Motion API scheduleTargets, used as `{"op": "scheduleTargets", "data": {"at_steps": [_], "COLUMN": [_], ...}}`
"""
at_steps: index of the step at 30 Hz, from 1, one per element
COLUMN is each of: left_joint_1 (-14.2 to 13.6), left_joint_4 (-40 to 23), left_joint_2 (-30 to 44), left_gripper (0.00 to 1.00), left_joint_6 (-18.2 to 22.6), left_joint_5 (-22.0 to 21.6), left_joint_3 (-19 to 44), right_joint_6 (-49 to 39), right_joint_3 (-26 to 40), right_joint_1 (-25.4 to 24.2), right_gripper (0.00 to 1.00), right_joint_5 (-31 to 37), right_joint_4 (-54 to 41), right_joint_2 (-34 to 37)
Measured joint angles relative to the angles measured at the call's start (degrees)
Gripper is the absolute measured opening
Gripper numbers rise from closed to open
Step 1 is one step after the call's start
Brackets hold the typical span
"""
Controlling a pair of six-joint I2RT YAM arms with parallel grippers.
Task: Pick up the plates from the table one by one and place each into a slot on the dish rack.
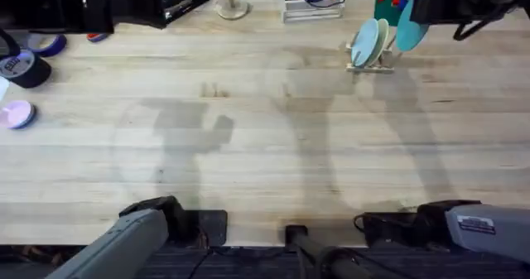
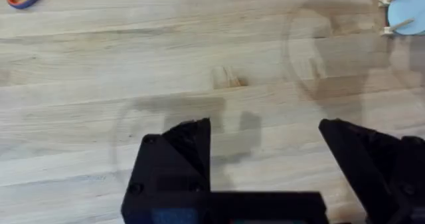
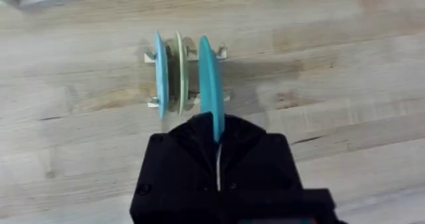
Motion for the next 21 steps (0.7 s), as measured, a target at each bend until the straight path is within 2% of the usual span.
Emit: {"op": "scheduleTargets", "data": {"at_steps": [21], "left_joint_1": [0.00], "left_joint_4": [0.00], "left_joint_2": [0.00], "left_gripper": [0.994], "left_joint_6": [0.00], "left_joint_5": [-0.22], "left_joint_3": [0.00], "right_joint_6": [-0.03], "right_joint_3": [0.00], "right_joint_1": [0.00], "right_gripper": [0.027], "right_joint_5": [0.00], "right_joint_4": [2.88], "right_joint_2": [3.29]}}
